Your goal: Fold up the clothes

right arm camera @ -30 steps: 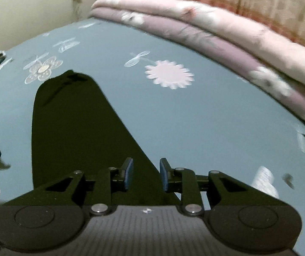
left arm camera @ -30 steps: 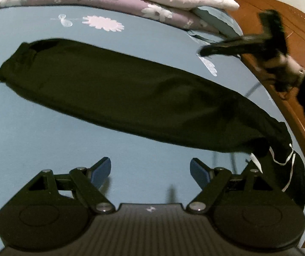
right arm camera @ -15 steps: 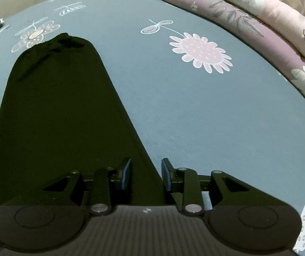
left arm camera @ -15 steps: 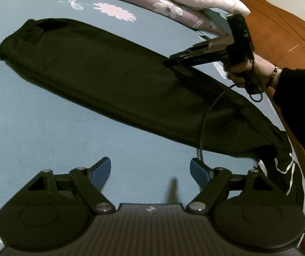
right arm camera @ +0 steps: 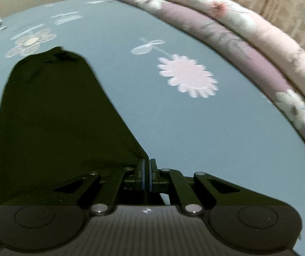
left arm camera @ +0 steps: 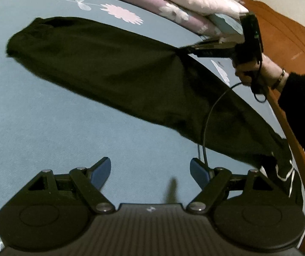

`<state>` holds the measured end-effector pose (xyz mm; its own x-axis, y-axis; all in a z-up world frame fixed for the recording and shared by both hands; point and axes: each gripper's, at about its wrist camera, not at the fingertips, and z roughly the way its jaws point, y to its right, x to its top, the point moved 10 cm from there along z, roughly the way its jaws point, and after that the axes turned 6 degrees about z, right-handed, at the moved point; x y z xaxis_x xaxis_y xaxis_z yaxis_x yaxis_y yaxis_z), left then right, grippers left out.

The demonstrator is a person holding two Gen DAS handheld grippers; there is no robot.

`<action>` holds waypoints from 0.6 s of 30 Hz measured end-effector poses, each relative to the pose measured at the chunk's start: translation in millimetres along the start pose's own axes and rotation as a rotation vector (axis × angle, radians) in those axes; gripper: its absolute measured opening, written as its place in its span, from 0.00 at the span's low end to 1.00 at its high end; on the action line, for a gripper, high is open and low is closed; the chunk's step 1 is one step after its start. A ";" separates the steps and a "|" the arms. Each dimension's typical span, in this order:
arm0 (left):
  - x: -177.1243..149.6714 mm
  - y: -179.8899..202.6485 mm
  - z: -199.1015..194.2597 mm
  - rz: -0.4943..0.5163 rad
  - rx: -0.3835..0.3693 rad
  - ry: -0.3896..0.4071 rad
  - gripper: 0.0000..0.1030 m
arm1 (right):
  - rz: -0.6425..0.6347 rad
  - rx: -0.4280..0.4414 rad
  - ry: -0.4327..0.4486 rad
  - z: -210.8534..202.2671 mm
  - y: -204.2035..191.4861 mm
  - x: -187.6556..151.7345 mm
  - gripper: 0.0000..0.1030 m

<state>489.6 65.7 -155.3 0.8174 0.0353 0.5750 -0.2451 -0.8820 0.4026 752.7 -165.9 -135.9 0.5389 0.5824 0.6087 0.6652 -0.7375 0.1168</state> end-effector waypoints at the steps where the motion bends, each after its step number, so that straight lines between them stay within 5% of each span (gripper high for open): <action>1: 0.1 -1.3 -0.4 -0.007 0.000 0.001 0.79 | 0.030 0.000 -0.003 2.6 3.3 -0.2 0.04; 6: 7.0 -7.2 -6.8 -0.016 0.013 0.021 0.79 | 0.013 0.006 -0.086 19.4 -5.6 -15.0 0.09; 11: 29.3 -30.7 -20.0 -0.063 0.062 0.088 0.79 | 0.046 0.031 -0.022 -5.5 -6.8 -3.7 0.27; 18: 67.9 -107.4 -32.5 -0.241 0.154 0.139 0.77 | 0.095 0.078 0.043 -42.1 -9.4 2.7 0.28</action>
<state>554.5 178.1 -136.4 0.7605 0.3066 0.5724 0.0377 -0.9008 0.4325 726.1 -171.8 -102.3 0.5795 0.4950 0.6474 0.6515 -0.7586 -0.0032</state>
